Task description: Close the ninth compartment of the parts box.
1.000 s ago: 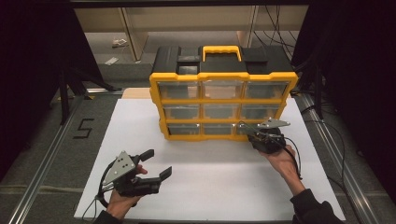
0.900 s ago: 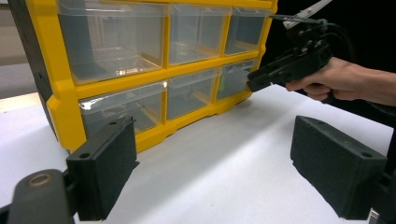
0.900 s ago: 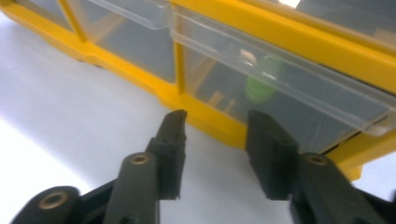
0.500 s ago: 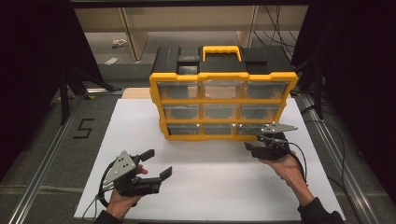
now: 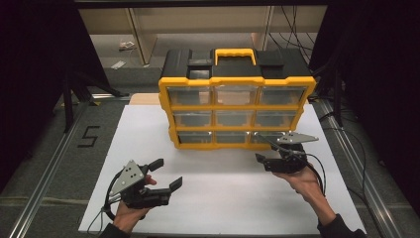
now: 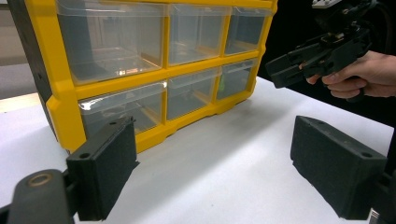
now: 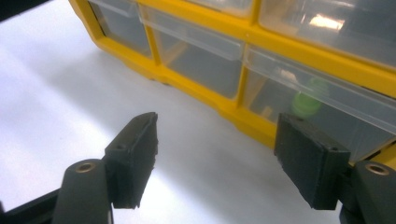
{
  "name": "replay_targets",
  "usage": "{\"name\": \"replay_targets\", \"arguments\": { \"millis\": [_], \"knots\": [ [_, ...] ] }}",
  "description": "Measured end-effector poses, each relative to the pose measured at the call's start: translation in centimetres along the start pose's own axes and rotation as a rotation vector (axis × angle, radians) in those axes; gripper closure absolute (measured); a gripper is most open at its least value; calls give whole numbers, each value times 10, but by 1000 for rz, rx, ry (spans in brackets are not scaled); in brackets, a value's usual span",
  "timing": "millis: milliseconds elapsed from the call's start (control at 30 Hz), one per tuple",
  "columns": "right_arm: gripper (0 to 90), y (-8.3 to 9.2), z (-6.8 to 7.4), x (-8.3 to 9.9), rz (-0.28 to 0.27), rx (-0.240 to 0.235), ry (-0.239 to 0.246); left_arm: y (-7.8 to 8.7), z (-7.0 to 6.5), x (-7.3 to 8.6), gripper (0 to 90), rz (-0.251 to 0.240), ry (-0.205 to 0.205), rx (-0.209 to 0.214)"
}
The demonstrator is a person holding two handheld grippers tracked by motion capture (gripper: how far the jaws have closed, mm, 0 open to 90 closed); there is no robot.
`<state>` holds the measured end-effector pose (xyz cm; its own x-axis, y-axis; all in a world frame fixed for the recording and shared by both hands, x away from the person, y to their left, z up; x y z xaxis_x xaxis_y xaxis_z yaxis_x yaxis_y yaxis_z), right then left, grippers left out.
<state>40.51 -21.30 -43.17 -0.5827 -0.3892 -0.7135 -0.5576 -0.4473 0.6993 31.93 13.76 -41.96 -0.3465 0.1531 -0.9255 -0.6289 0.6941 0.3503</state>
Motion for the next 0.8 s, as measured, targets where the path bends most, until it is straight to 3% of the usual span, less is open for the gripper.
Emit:
{"name": "replay_targets", "arguments": {
  "millis": [433,800],
  "knots": [
    [287,15,19,-4,-98,-42,0,-1,1,0,146,0,5,-2],
    [240,20,33,-1,-137,-77,-16,-1,1,0,146,0,6,-4]
  ]
}}
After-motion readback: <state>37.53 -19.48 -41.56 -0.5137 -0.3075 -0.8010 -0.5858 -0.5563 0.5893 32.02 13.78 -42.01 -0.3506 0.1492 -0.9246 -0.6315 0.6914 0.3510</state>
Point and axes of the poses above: each handheld gripper's, and its own axes: y roughly backward along the jaws, x roughly out of its underside, z roughly to its left, the point moved 5 cm from there along -y, roughly forward along the jaws, and after that the axes turned 8 degrees about z, right-handed, at the moved point
